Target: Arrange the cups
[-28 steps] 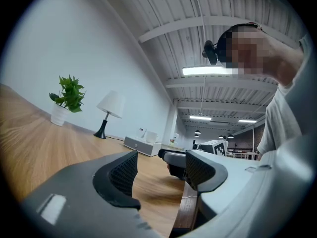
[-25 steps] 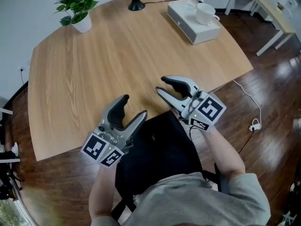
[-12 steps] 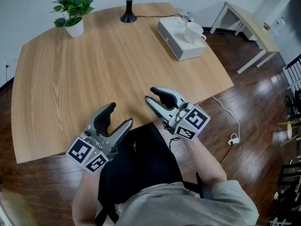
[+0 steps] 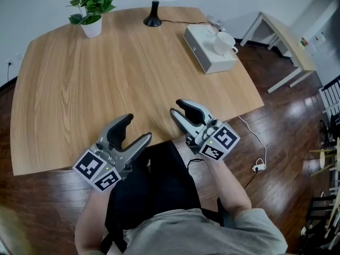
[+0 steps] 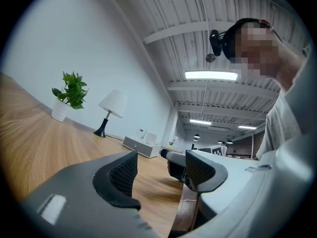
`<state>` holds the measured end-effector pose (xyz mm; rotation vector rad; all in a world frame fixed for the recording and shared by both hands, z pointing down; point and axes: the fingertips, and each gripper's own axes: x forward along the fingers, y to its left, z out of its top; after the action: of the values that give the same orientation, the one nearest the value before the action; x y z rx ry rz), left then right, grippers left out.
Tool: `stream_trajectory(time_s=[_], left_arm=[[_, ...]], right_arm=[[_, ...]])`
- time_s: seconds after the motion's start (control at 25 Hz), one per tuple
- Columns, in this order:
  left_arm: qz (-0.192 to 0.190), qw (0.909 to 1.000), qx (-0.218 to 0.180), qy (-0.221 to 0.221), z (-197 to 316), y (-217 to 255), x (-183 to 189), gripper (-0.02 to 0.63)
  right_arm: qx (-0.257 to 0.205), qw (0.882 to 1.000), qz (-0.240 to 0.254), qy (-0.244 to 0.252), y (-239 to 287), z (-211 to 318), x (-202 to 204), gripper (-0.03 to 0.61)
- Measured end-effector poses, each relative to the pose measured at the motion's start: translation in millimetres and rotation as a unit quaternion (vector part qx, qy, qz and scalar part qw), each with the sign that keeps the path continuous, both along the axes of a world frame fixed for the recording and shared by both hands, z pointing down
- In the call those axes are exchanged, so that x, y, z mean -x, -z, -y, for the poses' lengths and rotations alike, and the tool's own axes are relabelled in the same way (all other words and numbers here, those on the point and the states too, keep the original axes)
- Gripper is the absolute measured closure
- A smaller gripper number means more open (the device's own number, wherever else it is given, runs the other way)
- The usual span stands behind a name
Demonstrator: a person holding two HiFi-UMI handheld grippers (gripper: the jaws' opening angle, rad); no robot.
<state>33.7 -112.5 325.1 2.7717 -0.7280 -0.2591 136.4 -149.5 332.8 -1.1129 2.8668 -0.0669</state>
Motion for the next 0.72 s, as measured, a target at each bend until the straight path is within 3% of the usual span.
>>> stream_trajectory(time_s=[0.72], left_arm=[[-0.011, 0.9999, 0.001, -0.004, 1.6, 0.7, -2.0, 0.319]], right_arm=[[-0.007, 1.0, -0.024, -0.01, -1.2, 1.5, -2.3, 0.463]])
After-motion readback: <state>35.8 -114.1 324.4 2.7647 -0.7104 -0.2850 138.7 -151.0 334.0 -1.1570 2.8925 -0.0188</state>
